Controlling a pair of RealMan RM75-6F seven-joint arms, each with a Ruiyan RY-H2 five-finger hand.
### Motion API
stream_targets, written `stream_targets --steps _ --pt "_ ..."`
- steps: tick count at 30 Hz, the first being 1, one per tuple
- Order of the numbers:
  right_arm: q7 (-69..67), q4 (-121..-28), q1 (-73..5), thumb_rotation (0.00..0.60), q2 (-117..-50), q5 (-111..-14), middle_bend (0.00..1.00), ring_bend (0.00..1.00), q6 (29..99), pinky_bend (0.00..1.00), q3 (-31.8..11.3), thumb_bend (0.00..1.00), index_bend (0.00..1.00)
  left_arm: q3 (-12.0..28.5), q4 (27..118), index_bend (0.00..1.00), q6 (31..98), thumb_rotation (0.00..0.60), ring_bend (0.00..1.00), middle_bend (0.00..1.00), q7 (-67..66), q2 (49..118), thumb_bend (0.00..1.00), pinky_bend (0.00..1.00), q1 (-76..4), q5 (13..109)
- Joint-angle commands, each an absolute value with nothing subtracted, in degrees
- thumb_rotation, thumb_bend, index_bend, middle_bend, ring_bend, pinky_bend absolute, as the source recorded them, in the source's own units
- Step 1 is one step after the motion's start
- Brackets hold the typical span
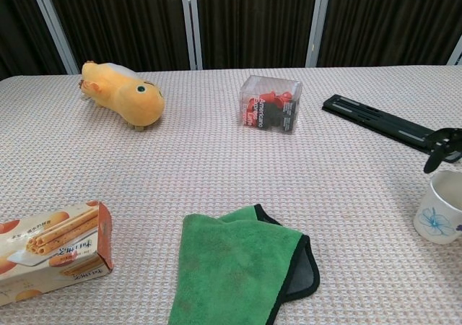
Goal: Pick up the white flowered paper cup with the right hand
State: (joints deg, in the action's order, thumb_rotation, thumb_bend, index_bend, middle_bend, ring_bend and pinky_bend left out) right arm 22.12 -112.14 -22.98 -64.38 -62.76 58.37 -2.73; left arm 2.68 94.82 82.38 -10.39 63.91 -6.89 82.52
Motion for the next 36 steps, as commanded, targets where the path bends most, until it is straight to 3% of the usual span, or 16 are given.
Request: stream_targets --steps 1,14,25,36 --pt "22.51 -111.77 -23.30 0.600 -64.82 -62.25 0.02 0.00 58.75 0.00 -2.85 0.11 0.27 2.68 94.82 0.00 82.38 0.600 0.00 0.00 -10.40 63.93 0.00 0.00 -6.89 82.51" --pt "25.16 -110.42 -25.17 0.600 -66.54 -57.47 0.02 0.00 58.79 0.00 -2.49 0.11 0.28 2.65 94.80 0.00 82.35 0.600 0.00 0.00 -10.25 63.88 0.00 0.00 -6.91 82.52" --pt "23.04 -109.77 -25.06 0.600 -67.93 -58.88 0.12 0.00 61.18 0.00 -3.07 0.19 0.44 2.65 94.87 0.00 82.35 0.600 0.00 0.00 -10.35 63.87 0.00 0.00 -6.92 82.47" --pt "19.76 -110.84 -28.15 0.600 -69.71 -56.22 0.12 0.00 60.82 0.00 -7.99 0.19 0.45 2.68 94.89 0.00 82.35 0.600 0.00 0.00 -10.41 63.91 0.00 0.00 -6.94 82.42"
